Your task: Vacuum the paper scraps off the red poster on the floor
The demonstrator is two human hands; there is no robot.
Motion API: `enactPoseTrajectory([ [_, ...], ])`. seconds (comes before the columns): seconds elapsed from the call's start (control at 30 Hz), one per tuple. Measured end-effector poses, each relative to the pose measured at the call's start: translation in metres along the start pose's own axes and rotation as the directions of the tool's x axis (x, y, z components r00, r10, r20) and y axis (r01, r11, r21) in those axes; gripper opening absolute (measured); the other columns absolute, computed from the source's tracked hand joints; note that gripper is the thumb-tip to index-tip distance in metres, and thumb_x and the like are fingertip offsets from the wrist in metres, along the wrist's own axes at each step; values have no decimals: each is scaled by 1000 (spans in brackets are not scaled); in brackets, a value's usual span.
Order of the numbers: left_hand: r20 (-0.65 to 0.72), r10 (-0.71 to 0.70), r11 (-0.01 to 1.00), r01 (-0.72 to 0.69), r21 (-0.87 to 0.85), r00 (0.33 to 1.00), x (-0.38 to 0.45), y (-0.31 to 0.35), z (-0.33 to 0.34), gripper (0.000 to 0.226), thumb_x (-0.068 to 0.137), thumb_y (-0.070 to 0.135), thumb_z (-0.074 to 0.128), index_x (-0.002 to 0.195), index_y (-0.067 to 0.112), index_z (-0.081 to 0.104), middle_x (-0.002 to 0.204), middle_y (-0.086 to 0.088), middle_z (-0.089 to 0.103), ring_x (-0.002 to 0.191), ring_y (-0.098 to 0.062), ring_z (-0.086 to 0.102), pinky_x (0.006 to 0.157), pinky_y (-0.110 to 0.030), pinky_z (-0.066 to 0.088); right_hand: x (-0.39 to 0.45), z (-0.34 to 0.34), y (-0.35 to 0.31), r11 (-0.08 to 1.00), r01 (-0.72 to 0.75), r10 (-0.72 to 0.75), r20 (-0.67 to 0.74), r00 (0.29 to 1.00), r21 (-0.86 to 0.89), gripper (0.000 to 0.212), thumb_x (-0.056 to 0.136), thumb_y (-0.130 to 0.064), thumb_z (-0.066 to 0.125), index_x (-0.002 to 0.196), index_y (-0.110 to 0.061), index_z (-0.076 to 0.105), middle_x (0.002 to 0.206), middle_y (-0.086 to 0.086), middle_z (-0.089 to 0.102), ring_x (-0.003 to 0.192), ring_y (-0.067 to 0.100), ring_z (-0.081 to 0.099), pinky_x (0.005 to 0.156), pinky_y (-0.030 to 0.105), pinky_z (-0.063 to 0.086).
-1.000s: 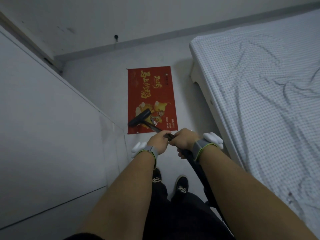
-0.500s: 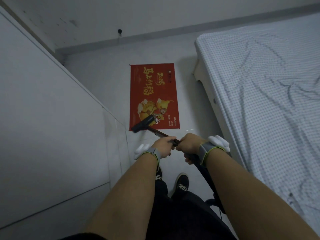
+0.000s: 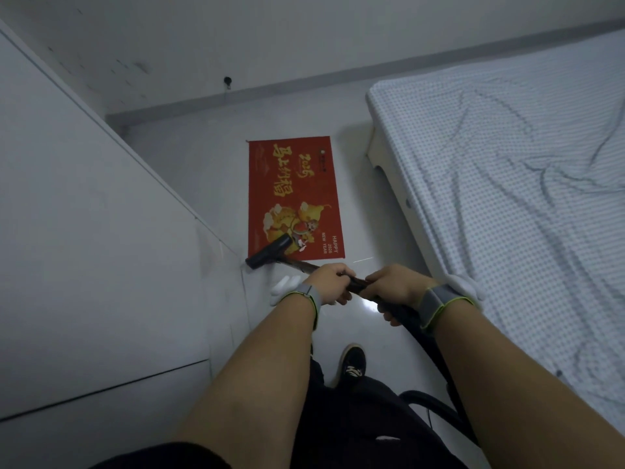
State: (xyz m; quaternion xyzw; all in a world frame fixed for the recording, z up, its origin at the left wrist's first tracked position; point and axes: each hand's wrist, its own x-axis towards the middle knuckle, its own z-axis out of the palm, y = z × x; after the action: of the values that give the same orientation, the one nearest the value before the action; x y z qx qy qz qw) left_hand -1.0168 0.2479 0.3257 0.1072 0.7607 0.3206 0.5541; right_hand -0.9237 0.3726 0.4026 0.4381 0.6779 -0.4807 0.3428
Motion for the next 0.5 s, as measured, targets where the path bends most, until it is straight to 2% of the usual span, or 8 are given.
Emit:
enactPoseTrajectory([
  [0.07, -46, 19, 1000, -20, -22, 999, 4, 4, 0, 33, 97, 14, 39, 119, 20, 61, 88, -11, 71, 71, -20, 64, 65, -29, 49, 3, 0, -1, 998, 13, -12, -9, 1000, 59, 18, 94, -14, 62, 107, -5, 70, 66, 14, 60, 46, 21, 57, 46, 25, 50],
  [0.13, -93, 45, 999, -44, 9, 995, 9, 6, -2, 38, 96, 14, 39, 126, 24, 60, 96, -9, 69, 78, -20, 65, 67, -29, 51, 12, 1, -5, 994, 30, -27, -28, 999, 103, 20, 94, -12, 61, 108, -1, 69, 64, 15, 59, 44, 23, 56, 47, 27, 49],
  [0.2, -124, 61, 995, -51, 85, 990, 13, 3, -1, 44, 96, 16, 39, 135, 31, 54, 119, -8, 66, 102, -28, 65, 86, -36, 55, 22, 4, -13, 992, 41, -35, -53, 998, 116, 21, 93, -12, 62, 107, 3, 68, 61, 17, 60, 42, 25, 57, 48, 29, 50],
  [0.27, -78, 59, 982, -44, 185, 995, 27, -7, -1, 51, 97, 16, 39, 145, 34, 42, 135, -12, 59, 118, -38, 58, 102, -45, 49, 30, 9, -21, 994, 39, -31, -74, 997, 99, 21, 93, -14, 64, 103, 5, 67, 62, 19, 63, 43, 26, 61, 48, 30, 53],
  [0.37, 31, 10, 956, -19, 293, 999, 43, -20, 2, 61, 98, 11, 43, 154, 30, 26, 135, -26, 55, 116, -47, 56, 99, -43, 47, 41, 17, -24, 995, 29, -19, -95, 995, 99, 23, 92, -15, 65, 100, 6, 67, 64, 21, 67, 45, 28, 65, 47, 30, 54],
  [0.4, 38, 2, 950, -14, 311, 999, 42, -19, 1, 62, 99, 10, 44, 155, 27, 23, 134, -27, 56, 116, -46, 56, 96, -42, 48, 45, 20, -23, 994, 19, -9, -95, 995, 104, 24, 91, -15, 65, 100, 7, 67, 64, 21, 67, 46, 29, 65, 48, 31, 55],
  [0.5, 8, 16, 941, -18, 339, 1000, 28, -13, -2, 62, 101, 12, 42, 156, 25, 19, 138, -24, 54, 122, -43, 54, 100, -43, 47, 53, 30, -19, 992, -9, 20, -88, 996, 124, 24, 92, -15, 64, 102, 7, 66, 66, 21, 68, 46, 28, 66, 48, 32, 56],
])
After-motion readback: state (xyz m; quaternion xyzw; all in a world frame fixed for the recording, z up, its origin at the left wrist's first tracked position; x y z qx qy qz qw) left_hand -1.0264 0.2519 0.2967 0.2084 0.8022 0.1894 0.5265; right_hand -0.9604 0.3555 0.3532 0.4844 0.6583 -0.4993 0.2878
